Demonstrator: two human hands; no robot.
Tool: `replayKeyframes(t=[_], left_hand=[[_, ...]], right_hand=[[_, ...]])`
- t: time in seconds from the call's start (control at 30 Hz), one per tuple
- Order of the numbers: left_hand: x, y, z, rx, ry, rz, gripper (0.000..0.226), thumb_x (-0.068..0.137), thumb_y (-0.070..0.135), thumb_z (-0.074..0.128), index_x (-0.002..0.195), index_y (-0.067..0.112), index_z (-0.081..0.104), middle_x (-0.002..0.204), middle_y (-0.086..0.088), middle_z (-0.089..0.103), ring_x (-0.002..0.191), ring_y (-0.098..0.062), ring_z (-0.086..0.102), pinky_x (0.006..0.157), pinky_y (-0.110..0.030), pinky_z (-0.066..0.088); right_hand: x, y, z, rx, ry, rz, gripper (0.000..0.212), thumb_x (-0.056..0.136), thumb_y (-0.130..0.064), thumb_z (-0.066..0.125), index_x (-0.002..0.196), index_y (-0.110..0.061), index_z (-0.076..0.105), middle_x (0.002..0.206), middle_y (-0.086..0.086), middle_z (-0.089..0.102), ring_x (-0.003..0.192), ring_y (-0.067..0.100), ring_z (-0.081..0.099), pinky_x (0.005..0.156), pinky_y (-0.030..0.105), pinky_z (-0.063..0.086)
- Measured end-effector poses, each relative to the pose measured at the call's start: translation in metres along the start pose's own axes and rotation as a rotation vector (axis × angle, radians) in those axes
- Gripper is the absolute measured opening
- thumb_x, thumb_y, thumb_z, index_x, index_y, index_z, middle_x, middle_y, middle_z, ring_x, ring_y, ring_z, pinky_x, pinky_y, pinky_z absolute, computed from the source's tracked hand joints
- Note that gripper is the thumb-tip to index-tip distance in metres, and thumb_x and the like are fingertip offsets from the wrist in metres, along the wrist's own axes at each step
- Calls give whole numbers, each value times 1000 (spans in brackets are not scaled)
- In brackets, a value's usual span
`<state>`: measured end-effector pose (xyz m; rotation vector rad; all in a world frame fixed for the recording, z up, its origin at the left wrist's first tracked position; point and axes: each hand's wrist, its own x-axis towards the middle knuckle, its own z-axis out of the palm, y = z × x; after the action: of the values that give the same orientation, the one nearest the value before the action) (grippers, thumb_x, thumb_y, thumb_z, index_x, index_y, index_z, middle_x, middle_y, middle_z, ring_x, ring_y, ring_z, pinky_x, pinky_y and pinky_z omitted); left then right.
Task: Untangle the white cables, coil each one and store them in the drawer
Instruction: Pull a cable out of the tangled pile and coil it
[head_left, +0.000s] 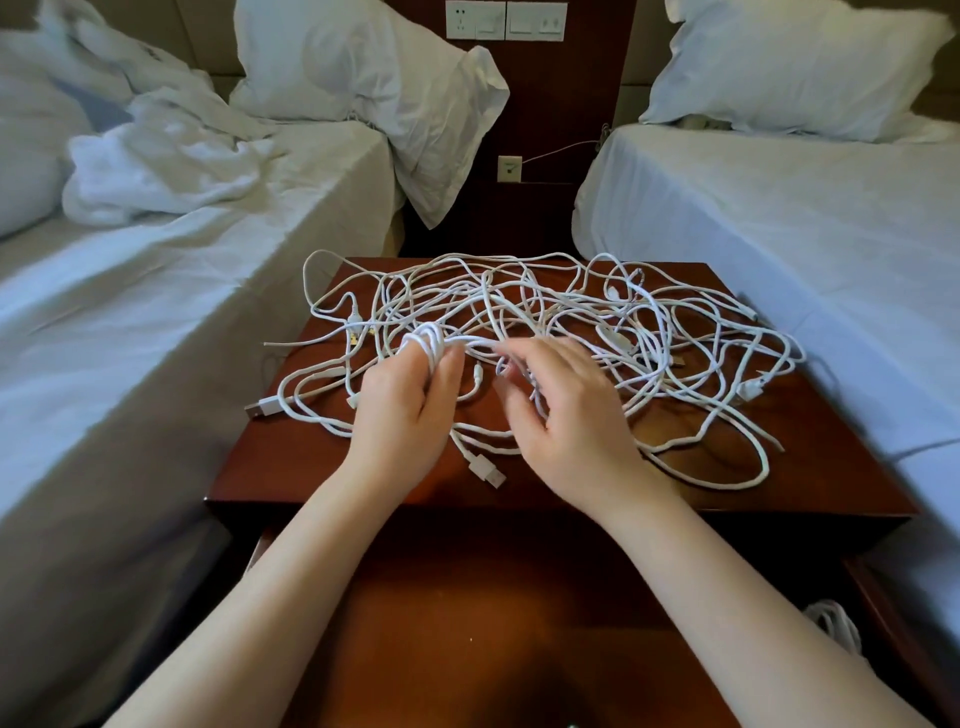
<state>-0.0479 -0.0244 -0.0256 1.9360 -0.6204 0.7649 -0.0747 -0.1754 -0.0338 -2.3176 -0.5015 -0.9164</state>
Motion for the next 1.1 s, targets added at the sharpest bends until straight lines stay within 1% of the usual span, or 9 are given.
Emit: replayKeyframes(t=[0.13, 0.23, 0.37, 0.5, 0.6, 0.73, 0.83, 0.93, 1.1], left_hand=[[-3, 1, -4, -120, -87, -45, 41, 90, 17, 54, 54, 14, 35, 51, 12, 30, 45, -4, 35, 45, -10, 26], [-4, 1, -4, -144, -226, -143, 34, 81, 21, 59, 55, 10, 40, 50, 8, 36, 46, -6, 36, 46, -15, 29], [-2, 8, -2, -156, -433, -279, 34, 87, 25, 54, 60, 6, 51, 52, 2, 43, 47, -6, 38, 50, -21, 33], [2, 21, -12, -639, -767, -429, 34, 89, 23, 50, 57, 12, 53, 46, 0, 41, 41, -12, 36, 49, -20, 37], [2, 28, -13, -939, -830, -427, 34, 85, 26, 46, 54, 14, 50, 44, 4, 37, 40, -11, 33, 48, -20, 37], [4, 29, -12, -1310, -692, -453, 19, 79, 19, 49, 66, 8, 56, 50, 6, 41, 42, -7, 36, 48, -21, 36], [4, 28, -11, -1407, -560, -412, 16, 81, 15, 46, 75, 6, 59, 56, 4, 43, 48, -9, 39, 53, -24, 35], [6, 33, -9, -1372, -387, -419, 24, 86, 12, 40, 75, 8, 61, 57, 2, 41, 51, -12, 37, 55, -25, 34], [18, 30, -21, -1280, 52, -435, 12, 86, 13, 41, 79, 10, 50, 60, 3, 44, 56, -12, 42, 59, -22, 39]], right_hand=[[1, 7, -3, 58, 54, -18, 23, 99, -21, 49, 92, -6, 65, 78, -5, 61, 70, 11, 55, 62, 27, 44], [3, 10, -10, -3, 119, -137, 27, 100, -22, 49, 96, -4, 68, 80, 3, 66, 69, 21, 61, 60, 38, 50], [2, 10, -9, -24, 150, -166, 30, 101, -24, 47, 104, -3, 69, 83, 6, 68, 69, 23, 64, 57, 39, 52], [4, 17, -13, -51, 126, -139, 39, 103, -32, 40, 107, -7, 70, 86, 3, 70, 70, 22, 65, 57, 38, 51], [2, 21, -13, -23, -14, -141, 44, 104, -35, 31, 106, -10, 67, 88, 3, 71, 72, 23, 65, 60, 36, 51], [-4, 15, 3, -78, -99, -106, 29, 90, -12, 33, 86, -4, 61, 61, 6, 58, 48, 27, 50, 58, 33, 47], [-5, 6, 9, -18, -184, 3, 16, 86, -3, 43, 82, -8, 57, 58, 3, 55, 48, 17, 45, 59, 28, 35], [-3, -4, 9, 125, -237, 55, 18, 87, -8, 46, 76, -22, 45, 54, -8, 47, 49, 7, 45, 54, 20, 32], [-8, -7, 12, 162, -423, 66, 19, 96, -29, 49, 85, -17, 59, 69, -6, 62, 63, 7, 53, 66, 25, 41]])
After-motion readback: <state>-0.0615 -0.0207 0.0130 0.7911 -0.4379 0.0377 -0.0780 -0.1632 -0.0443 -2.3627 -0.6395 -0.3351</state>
